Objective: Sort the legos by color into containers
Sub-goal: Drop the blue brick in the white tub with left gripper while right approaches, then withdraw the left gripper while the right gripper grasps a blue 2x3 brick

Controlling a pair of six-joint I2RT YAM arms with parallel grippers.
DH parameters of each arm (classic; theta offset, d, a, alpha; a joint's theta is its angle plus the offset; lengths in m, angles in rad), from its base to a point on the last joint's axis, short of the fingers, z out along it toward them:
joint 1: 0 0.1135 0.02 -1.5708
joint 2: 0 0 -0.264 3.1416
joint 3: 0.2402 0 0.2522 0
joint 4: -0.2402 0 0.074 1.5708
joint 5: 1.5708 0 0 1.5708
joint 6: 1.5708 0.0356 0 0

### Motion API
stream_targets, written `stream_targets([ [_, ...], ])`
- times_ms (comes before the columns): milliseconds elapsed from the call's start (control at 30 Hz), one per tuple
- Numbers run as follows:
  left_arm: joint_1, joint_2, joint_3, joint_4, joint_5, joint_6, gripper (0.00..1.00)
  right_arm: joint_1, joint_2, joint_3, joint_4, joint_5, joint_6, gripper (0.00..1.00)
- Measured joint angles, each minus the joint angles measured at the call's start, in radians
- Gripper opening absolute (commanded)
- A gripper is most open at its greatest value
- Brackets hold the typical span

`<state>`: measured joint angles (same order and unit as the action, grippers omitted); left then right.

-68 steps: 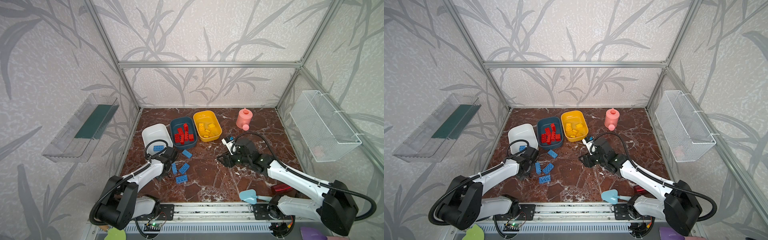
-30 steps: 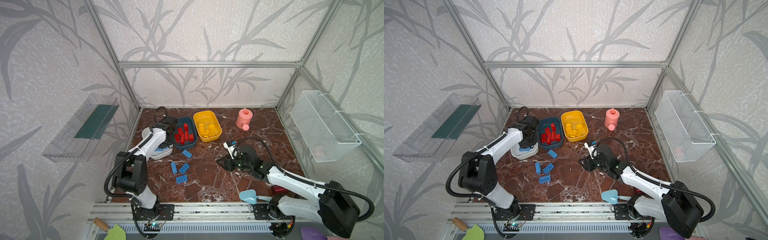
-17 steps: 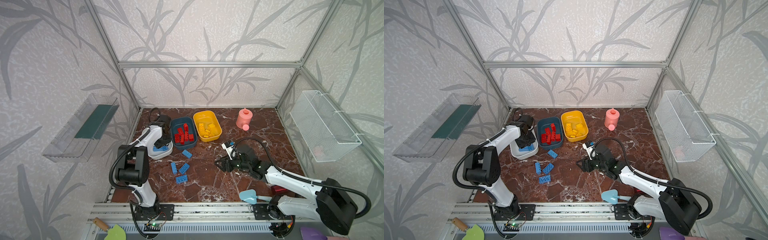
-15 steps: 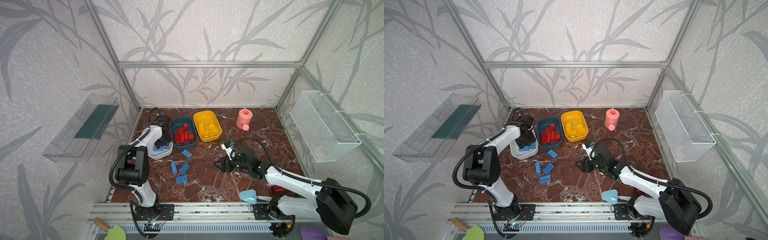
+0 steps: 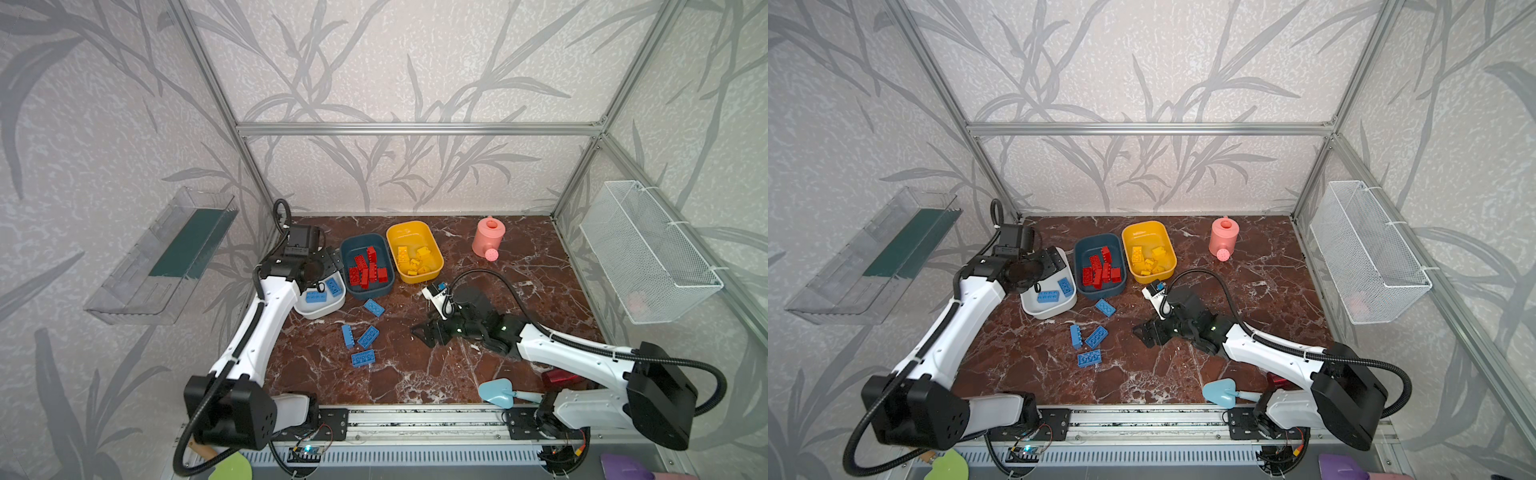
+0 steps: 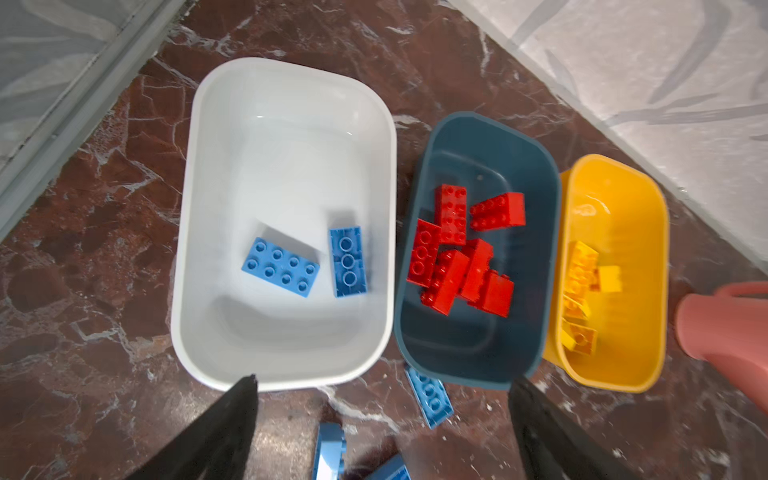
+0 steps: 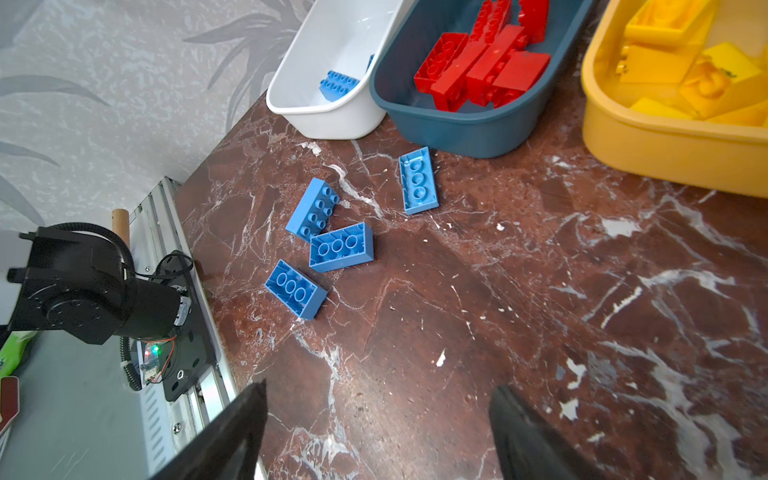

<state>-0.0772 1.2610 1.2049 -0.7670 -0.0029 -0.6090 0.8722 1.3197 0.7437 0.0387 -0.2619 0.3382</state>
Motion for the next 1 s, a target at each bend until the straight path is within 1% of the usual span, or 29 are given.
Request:
stream_targets([
  [167, 0.000, -0.187, -0.103, -0.012, 0.066, 0.057, 0.94, 0.041, 0.109, 0.110, -0.061, 0.034, -0.024, 0.86],
  [300, 0.000, -0.339, -0.199, -0.024, 0.085, 0.089, 0.94, 0.058, 0.188, 0.194, -0.094, 0.053, -0.042, 0.86],
  [367, 0.000, -0.422, -0.241, -0.034, 0.095, 0.111, 0.94, 0.067, 0.248, 0.251, -0.110, 0.063, -0.054, 0.83],
  [567, 0.000, -0.580, -0.341, -0.037, 0.114, 0.154, 0.94, 0.086, 0.429, 0.403, -0.157, 0.079, -0.083, 0.73],
  [767, 0.000, -0.657, -0.397, -0.035, 0.123, 0.162, 0.94, 0.093, 0.589, 0.530, -0.209, 0.093, -0.104, 0.68],
  [1000, -0.003, -0.670, -0.397, -0.031, 0.114, 0.162, 0.93, 0.100, 0.729, 0.689, -0.285, 0.135, -0.130, 0.67],
])
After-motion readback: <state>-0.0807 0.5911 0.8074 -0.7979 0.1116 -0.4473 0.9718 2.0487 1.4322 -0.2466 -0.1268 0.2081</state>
